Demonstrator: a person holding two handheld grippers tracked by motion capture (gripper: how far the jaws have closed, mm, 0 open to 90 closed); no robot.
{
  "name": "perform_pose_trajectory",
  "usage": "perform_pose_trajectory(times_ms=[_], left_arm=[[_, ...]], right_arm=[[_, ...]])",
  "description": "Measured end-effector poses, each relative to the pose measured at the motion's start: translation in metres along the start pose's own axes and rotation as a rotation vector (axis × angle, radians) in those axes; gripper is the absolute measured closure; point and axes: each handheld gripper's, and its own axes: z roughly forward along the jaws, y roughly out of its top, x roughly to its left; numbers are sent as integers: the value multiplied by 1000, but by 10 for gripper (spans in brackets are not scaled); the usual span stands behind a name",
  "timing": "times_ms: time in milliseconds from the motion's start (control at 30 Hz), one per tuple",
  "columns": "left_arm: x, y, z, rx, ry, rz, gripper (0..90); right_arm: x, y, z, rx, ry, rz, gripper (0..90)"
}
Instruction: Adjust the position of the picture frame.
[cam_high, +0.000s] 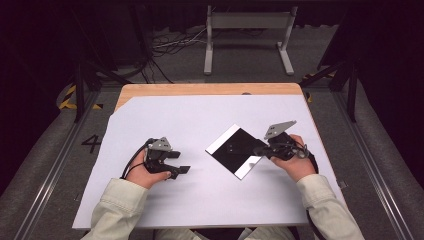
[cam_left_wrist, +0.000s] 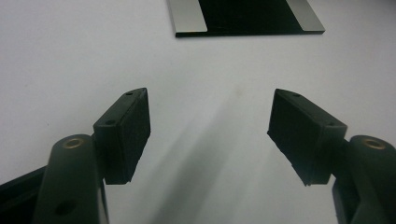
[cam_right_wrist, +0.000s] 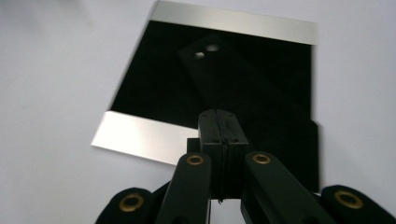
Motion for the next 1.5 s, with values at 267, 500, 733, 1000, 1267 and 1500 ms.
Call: perform_pose_trajectory(times_ms=[267,500,733,1000,1267,1500], left_arm=[[1,-1,0,1,0,-9,297],[1,-1,1,0,-2,-14,293],[1,-1,1,1,0,-15,291],[1,-1,2,0,3,-15,289],[1,0,1,0,6,-14,288],[1,0,0,-3,7,-21,287]], right_arm=[[-39,-7,0,10,-103,94,900],[-54,-20,16,54,-145,139,900],[-57,-28,21,67,-130,149,900],[-43,-25,20,111,-90,104,900],[-16,-23,18,158,-10,51,900],[9,-21,18,182,79,5,900]])
